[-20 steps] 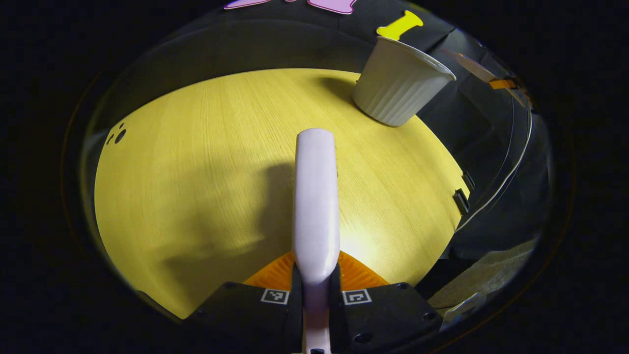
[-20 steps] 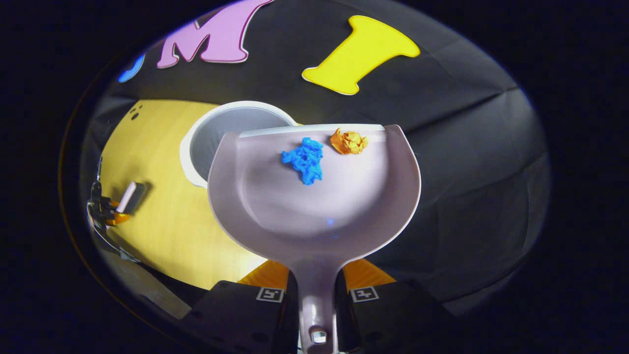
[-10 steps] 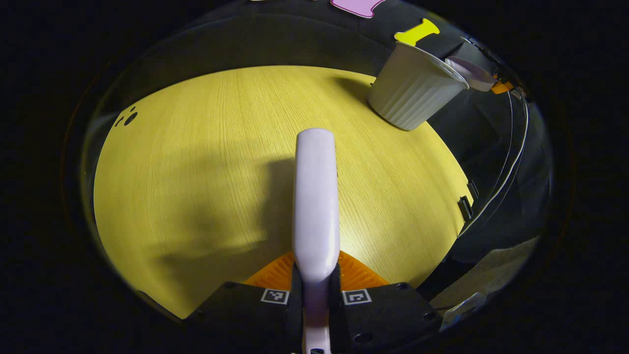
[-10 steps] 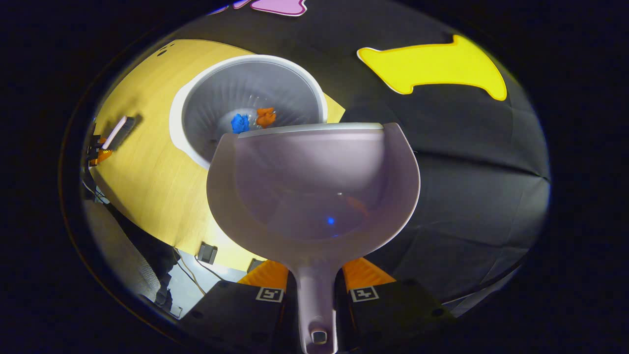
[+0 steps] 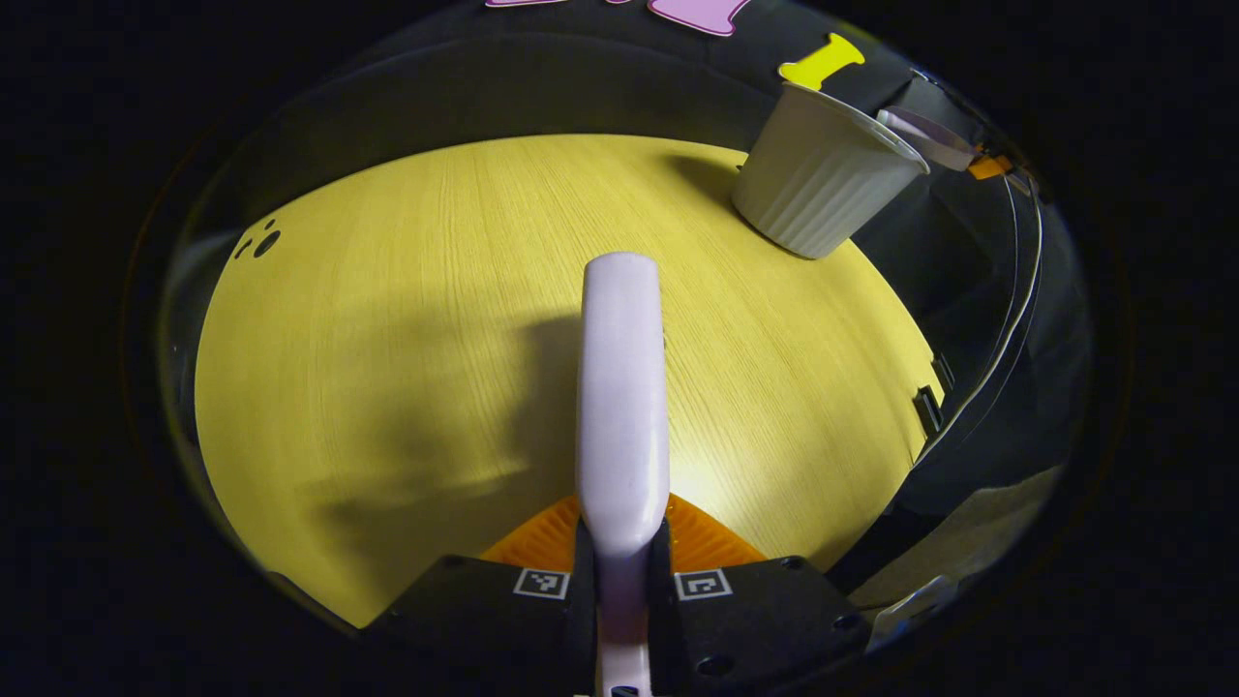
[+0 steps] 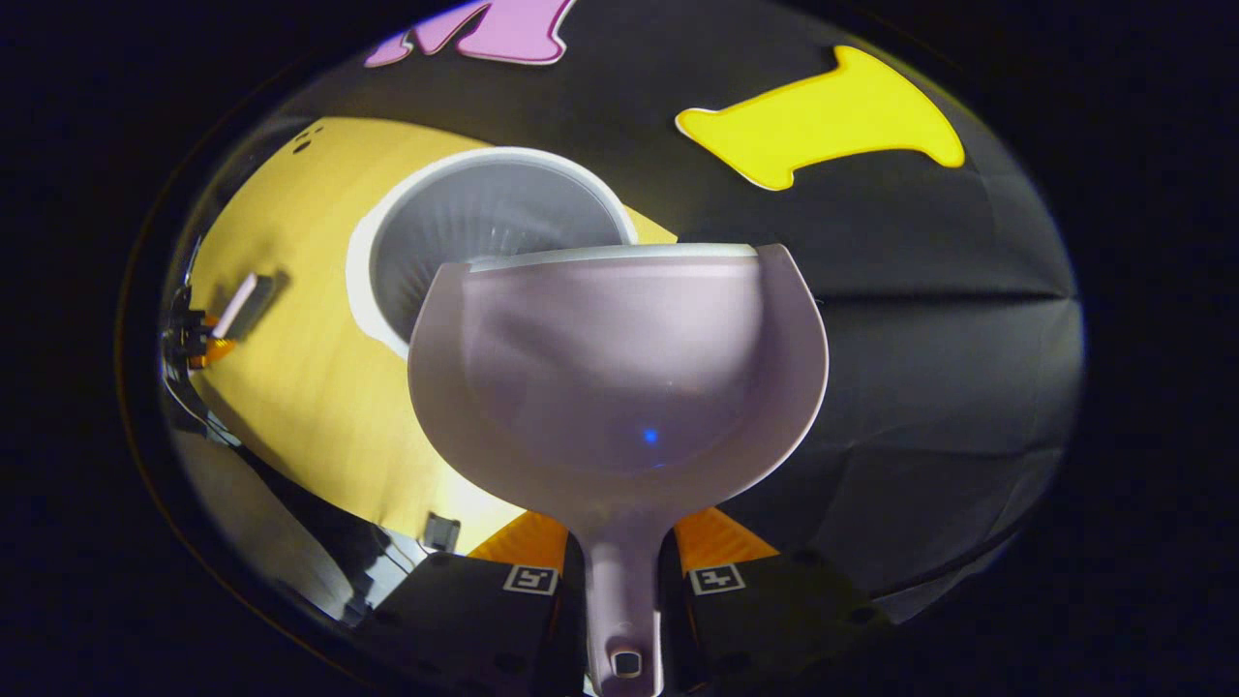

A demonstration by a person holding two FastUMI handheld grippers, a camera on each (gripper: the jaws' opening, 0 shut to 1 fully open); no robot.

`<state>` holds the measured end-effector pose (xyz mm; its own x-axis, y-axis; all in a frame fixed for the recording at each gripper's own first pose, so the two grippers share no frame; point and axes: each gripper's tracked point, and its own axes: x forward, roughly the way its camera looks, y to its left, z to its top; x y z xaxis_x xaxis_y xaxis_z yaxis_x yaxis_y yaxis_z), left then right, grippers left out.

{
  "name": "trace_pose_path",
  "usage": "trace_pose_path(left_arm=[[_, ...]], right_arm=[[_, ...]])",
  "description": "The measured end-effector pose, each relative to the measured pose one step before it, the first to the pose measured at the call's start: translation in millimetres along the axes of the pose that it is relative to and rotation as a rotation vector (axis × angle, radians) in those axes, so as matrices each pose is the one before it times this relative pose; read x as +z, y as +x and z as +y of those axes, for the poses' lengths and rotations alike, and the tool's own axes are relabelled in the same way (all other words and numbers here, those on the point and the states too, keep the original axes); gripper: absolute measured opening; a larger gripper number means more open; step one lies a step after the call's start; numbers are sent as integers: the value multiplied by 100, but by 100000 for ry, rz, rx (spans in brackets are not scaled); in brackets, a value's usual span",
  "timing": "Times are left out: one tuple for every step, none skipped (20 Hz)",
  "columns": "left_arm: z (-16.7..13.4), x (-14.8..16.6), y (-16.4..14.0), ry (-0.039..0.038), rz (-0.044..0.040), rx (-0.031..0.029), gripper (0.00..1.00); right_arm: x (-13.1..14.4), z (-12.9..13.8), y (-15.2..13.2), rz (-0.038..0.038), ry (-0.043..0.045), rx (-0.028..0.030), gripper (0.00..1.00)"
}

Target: Pick up the small broom and dustpan from the desktop, sweep the trash into the dustpan with the broom, and then empty the trash into the garbage bin.

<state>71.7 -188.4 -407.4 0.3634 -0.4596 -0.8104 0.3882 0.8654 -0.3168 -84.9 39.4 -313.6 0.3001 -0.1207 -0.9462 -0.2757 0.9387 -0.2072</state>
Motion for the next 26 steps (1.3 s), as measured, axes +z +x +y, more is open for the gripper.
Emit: trace_pose_path(left_arm=[[89, 131, -126, -64, -407, 885, 25], [22, 57, -45, -338, -337, 833, 25], [56, 125, -123, -385, -290, 768, 25], [50, 106, -212, -346, -440, 736, 25], [116, 209, -224, -102, -429, 974, 25], [85, 169, -101, 16, -408, 1124, 25], [247, 269, -219, -36, -401, 1467, 24], [224, 70, -260, -283, -194, 1285, 25], [276, 87, -273, -471, -13, 1271, 25], [346, -85, -239, -471, -182, 922, 25], [413, -28, -250, -385, 92, 847, 25], [553, -575, -279, -220, 139, 813, 25], [435, -298, -198, -80, 189, 974, 25], [65, -39, 13, -153, 22, 973, 25], [2, 40, 58, -197, -160, 517, 25], [69, -74, 44, -302, -299, 580, 25], [232, -71, -83, -139, -291, 578, 24], [243, -185, -82, 230, -230, 761, 25], [324, -1, 116, 525, -125, 881, 25], [212, 39, 84, 711, -222, 870, 25], [275, 63, 59, 505, 26, 780, 25], [155, -84, 240, 481, 89, 705, 24], [199, -97, 307, 403, 31, 856, 25], [250, 7, 231, 186, 45, 800, 25], [192, -81, 260, 18, 89, 664, 25], [208, -148, 384, 44, 247, 329, 25]], right_arm=[[351, 877, 88, -3761, 3242, 3614, 37], [387, 1054, -221, -3697, 2664, 3654, 34], [284, 773, -173, -3588, 1694, 2950, 34], [199, 919, -150, -3202, 322, 2299, 34], [24, 620, -40, -2725, -399, 2462, 34], [92, 816, -46, -2471, -643, 2642, 34], [262, 1085, 64, -2091, -742, 2753, 31], [45, 1023, 116, -1669, -742, 2858, 34], [-32, 997, 243, -1305, -1149, 2810, 34], [-218, 905, 211, -892, -1365, 2676, 34], [-251, 866, 236, -692, -1172, 2718, 34], [-251, 1031, 384, -358, -524, 2896, 34], [-480, 1239, 449, 204, -22, 3287, 34], [-500, 904, 293, 592, 153, 2499, 34], [-712, 646, 346, 847, 217, 2171, 34], [-981, 1015, 880, 1442, 776, 1845, 34], [-1064, 1526, 1669, 1198, 223, 1261, 34], [-872, 961, 1601, 1419, 374, 532, 34], [-1004, 881, 2162, 1734, 393, -554, 34], [-876, 345, 1757, 1501, 572, -1408, 37], [-848, 544, 1611, 1832, 531, -829, 34], [-836, 486, 1553, 1864, 601, -753, 34], [-602, 585, 1588, 1414, 692, -699, 34], [-493, 415, 1283, 754, 1515, -448, 34], [-474, 512, 1092, 551, 2097, 80, 34], [-336, 377, 958, 543, 2231, 406, 35]])
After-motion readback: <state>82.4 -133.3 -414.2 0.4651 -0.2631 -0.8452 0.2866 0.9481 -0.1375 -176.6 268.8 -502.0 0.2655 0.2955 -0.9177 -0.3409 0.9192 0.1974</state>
